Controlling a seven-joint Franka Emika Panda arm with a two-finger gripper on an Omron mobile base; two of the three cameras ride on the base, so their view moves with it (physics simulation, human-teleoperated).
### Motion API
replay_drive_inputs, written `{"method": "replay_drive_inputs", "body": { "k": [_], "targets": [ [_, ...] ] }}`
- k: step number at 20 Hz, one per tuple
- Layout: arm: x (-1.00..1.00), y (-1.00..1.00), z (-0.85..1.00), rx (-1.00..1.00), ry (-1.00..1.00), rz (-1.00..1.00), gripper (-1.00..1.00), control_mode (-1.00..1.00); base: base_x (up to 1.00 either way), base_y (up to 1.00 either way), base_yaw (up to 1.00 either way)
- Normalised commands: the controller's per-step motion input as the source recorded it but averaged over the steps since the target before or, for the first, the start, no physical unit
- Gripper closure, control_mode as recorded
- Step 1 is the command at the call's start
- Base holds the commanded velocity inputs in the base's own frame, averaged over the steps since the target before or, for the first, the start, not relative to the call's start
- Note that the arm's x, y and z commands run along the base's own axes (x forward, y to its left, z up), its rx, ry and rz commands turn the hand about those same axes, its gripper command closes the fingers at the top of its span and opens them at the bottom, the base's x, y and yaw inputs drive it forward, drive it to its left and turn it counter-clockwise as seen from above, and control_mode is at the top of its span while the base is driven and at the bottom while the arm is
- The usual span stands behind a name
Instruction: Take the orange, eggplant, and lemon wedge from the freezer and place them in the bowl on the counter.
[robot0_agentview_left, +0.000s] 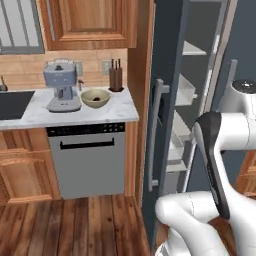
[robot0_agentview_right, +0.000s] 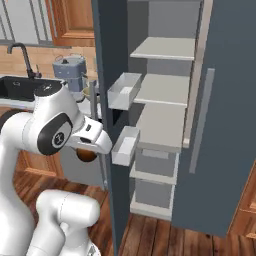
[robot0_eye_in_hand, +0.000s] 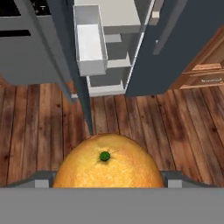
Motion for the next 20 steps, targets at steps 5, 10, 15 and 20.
{"method": "replay_drive_inputs", "body": {
  "k": [5,10,15,20],
  "targets": [
    [0.0,0.0,0.0,0.0,0.0,0.0,1.0,1.0,-0.06,1.0,0.16],
    [0.0,0.0,0.0,0.0,0.0,0.0,1.0,1.0,0.93,1.0,0.0],
    [0.0,0.0,0.0,0.0,0.0,0.0,1.0,1.0,1.0,0.99,-0.07],
    [0.0,0.0,0.0,0.0,0.0,0.0,1.0,1.0,1.0,0.27,-0.3]
  ]
}}
